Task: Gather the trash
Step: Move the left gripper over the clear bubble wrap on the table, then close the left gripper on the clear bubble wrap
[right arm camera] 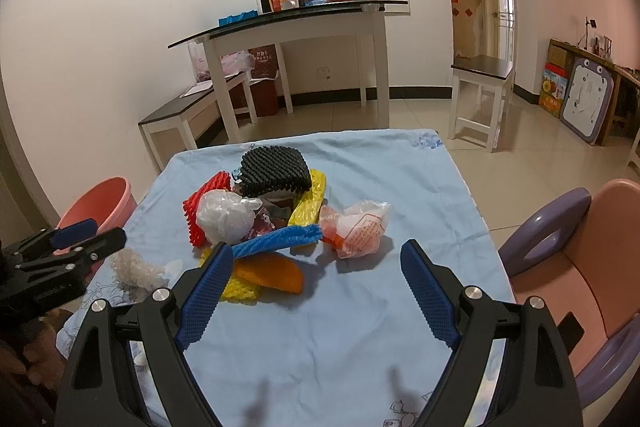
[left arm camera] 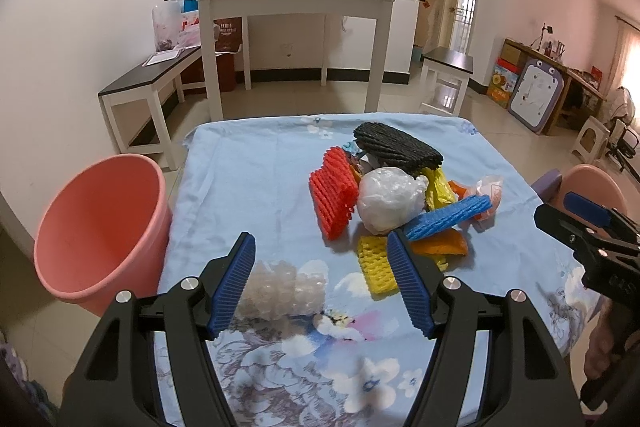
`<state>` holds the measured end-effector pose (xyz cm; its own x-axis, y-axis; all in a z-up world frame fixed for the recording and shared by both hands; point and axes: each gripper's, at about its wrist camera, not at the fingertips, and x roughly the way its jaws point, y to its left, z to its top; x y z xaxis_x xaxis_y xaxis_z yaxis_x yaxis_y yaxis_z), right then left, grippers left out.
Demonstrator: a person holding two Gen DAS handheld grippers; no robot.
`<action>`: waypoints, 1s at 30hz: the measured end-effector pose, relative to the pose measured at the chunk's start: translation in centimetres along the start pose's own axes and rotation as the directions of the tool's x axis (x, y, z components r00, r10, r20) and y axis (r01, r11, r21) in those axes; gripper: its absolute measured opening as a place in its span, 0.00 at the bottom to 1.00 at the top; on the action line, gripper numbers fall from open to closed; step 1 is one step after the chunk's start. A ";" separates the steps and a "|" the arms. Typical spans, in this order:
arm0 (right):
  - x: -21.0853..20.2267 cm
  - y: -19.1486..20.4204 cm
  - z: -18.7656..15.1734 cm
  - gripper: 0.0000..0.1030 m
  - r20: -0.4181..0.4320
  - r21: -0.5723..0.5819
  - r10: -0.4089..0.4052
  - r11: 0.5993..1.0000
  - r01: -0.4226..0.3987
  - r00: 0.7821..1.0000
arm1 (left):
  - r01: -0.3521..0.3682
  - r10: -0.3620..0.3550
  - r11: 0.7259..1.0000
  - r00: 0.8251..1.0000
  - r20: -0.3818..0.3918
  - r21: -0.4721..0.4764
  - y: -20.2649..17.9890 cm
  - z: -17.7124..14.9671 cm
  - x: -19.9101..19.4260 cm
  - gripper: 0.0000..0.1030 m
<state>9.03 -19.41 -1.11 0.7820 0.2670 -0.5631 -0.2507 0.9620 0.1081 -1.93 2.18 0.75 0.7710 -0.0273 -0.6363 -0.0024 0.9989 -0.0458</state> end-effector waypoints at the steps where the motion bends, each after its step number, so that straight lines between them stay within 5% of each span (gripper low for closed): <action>1: 0.0 0.0 0.0 0.82 0.000 -0.001 -0.001 1.000 0.001 1.000 | 0.000 0.000 1.000 1.000 0.002 -0.003 0.3 0.0 -0.2 0.67; 12: 0.6 0.0 -0.5 0.78 -0.018 0.007 0.028 1.000 -0.028 0.999 | -0.038 0.038 0.999 0.999 -0.002 -0.014 4.6 -1.9 -2.0 0.67; 19: 1.3 0.0 -0.7 0.77 -0.037 0.011 0.041 0.999 -0.041 0.998 | -0.037 0.034 0.998 0.997 -0.075 -0.045 5.8 -3.7 -1.0 0.67; 30: 2.3 0.6 -0.6 0.75 -0.053 -0.005 0.057 0.998 -0.057 0.997 | 0.010 -0.016 0.998 0.997 -0.081 -0.064 3.4 -2.4 1.8 0.67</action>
<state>10.28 -18.25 -2.84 0.7351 0.3179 -0.5989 -0.2976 0.9449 0.1363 -2.07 5.42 -2.37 0.7171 -0.0457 -0.6954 -0.0354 0.9942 -0.1019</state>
